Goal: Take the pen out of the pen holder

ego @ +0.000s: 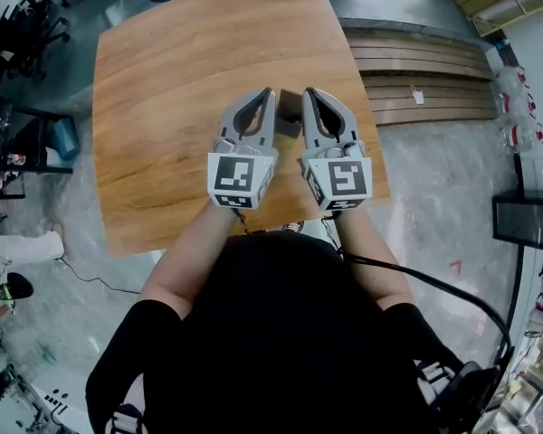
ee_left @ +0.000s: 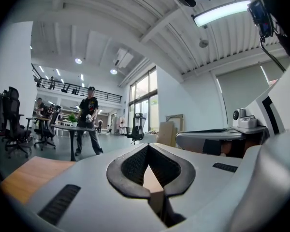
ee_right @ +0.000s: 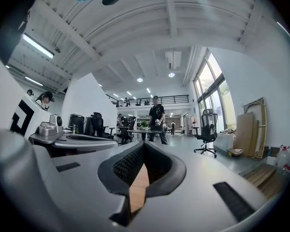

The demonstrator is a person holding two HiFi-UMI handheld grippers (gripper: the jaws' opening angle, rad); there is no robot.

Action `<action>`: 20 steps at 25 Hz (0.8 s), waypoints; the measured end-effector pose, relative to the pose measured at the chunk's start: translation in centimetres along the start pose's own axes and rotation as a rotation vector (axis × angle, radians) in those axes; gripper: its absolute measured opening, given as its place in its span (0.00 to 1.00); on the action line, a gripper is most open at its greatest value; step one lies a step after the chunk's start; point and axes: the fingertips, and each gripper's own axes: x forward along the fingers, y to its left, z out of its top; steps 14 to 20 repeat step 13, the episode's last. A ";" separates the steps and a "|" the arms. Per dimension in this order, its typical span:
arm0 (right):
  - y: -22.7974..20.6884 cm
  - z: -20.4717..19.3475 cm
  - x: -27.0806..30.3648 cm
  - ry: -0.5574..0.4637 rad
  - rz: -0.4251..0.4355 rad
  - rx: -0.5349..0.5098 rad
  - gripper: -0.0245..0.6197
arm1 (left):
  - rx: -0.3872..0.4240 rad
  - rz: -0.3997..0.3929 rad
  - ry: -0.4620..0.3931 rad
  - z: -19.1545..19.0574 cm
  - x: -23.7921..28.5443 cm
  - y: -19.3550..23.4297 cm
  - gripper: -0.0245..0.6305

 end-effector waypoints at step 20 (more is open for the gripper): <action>0.2 -0.6 -0.3 0.030 0.003 -0.019 0.06 | -0.009 -0.038 0.027 -1.4 0.2 -1.2 0.04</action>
